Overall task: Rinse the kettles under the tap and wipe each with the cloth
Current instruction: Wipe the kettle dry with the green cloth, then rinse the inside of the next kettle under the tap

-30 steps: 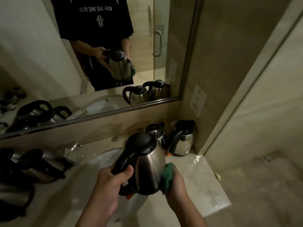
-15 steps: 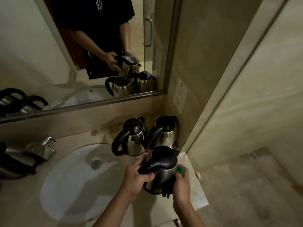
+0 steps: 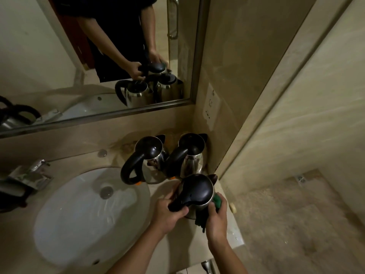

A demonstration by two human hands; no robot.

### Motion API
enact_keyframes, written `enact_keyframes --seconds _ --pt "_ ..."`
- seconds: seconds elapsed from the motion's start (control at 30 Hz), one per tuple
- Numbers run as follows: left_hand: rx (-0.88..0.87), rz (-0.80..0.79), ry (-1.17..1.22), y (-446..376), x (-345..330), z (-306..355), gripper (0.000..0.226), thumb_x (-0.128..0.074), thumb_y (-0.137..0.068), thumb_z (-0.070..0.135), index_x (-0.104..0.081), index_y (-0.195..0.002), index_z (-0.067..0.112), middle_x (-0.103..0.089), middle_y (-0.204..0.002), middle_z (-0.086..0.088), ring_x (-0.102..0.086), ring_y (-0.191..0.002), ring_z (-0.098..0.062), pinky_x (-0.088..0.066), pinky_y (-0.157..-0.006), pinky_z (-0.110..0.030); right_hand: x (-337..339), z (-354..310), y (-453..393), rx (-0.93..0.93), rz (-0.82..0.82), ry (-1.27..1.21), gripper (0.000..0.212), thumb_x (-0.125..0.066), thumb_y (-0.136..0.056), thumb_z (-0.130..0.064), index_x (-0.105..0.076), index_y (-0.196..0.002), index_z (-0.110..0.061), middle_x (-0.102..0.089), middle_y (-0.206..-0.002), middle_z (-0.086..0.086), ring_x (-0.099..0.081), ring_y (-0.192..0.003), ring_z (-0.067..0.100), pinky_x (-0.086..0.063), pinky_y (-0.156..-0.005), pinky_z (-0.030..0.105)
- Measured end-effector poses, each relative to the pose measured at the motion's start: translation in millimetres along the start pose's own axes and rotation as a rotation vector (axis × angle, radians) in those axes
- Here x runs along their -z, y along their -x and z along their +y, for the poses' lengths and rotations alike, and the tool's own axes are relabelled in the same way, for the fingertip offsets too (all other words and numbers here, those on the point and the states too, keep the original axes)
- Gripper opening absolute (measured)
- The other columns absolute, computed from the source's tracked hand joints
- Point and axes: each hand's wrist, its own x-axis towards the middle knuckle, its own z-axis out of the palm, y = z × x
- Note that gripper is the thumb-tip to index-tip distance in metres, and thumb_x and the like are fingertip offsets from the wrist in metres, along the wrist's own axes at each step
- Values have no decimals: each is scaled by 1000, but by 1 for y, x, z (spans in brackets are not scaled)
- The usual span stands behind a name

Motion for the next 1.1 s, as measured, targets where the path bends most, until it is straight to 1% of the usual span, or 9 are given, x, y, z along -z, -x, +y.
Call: enact_keyframes --seconds 0.17,0.3,0.4,0.5,0.57,0.63,0.7,0.83,1.1 --pt "-3 183 -60 3 -17 -10 66 -85 -75 3 -61 -129 34 -72 -111 18 -67 -104 4 -49 -83 -6 3 -10 -2 -28 56 91 18 -46 -109 -23 -54 -123 -31 -71 -103 6 -71 -90 29 -63 -71 46" --pt "29 233 -60 6 -38 -16 71 -86 -75 15 -60 -140 26 -70 -124 11 -66 -112 -4 -52 -95 -19 11 -1 0 -113 132 255 8 -59 -100 -21 -58 -108 -22 -69 -103 9 -67 -89 26 -61 -83 54" --pt "96 215 -25 8 -46 -15 64 -86 -76 16 -64 -136 19 -71 -123 6 -67 -111 -9 -53 -91 -20 9 9 7 -305 -34 390 30 -61 -86 -27 -53 -113 -17 -67 -111 16 -67 -99 35 -61 -89 53" --pt "151 101 8 11 -35 -13 37 -86 -76 12 -69 -109 15 -73 -99 1 -70 -96 -17 -48 -67 -8 -3 -7 32 -370 -207 390 42 -59 -96 -27 -54 -135 -11 -67 -124 14 -65 -108 28 -55 -87 37" --pt "119 83 48 20 -13 -10 35 -86 -74 12 -63 -100 17 -69 -95 0 -66 -93 -19 -47 -66 -9 -15 -26 49 -389 -338 417 31 -54 -104 -29 -62 -128 -11 -66 -117 9 -62 -101 23 -47 -86 33" --pt "117 113 145 35 16 -6 30 -79 -82 10 -63 -107 16 -69 -104 -3 -67 -97 -16 -49 -70 -12 -30 -47 67 -429 -490 420 31 -60 -97 -39 -68 -112 -13 -67 -103 7 -66 -88 22 -46 -77 31" --pt "147 207 260 53 53 -4 19 -71 -91 12 -65 -109 17 -73 -101 -6 -70 -90 -13 -51 -68 -20 -50 -66 81 -332 -591 422 27 -63 -96 -39 -74 -102 -14 -73 -97 6 -70 -81 21 -46 -73 31" --pt "226 449 454 89 129 -1 2 -64 -94 14 -64 -94 16 -78 -96 -14 -74 -82 -26 -44 -63 -28 -99 -92 103 -120 -669 346 17 -58 -104 -21 -73 -100 -15 -77 -94 7 -72 -78 20 -47 -72 33" --pt "271 944 557 161 279 -28 10 -67 -88 12 -65 -98 12 -78 -90 -7 -75 -81 -25 -45 -64 -30 -218 -83 175 -30 -939 485 20 -56 -104 -17 -75 -105 -14 -80 -103 11 -76 -85 27 -52 -80 40"
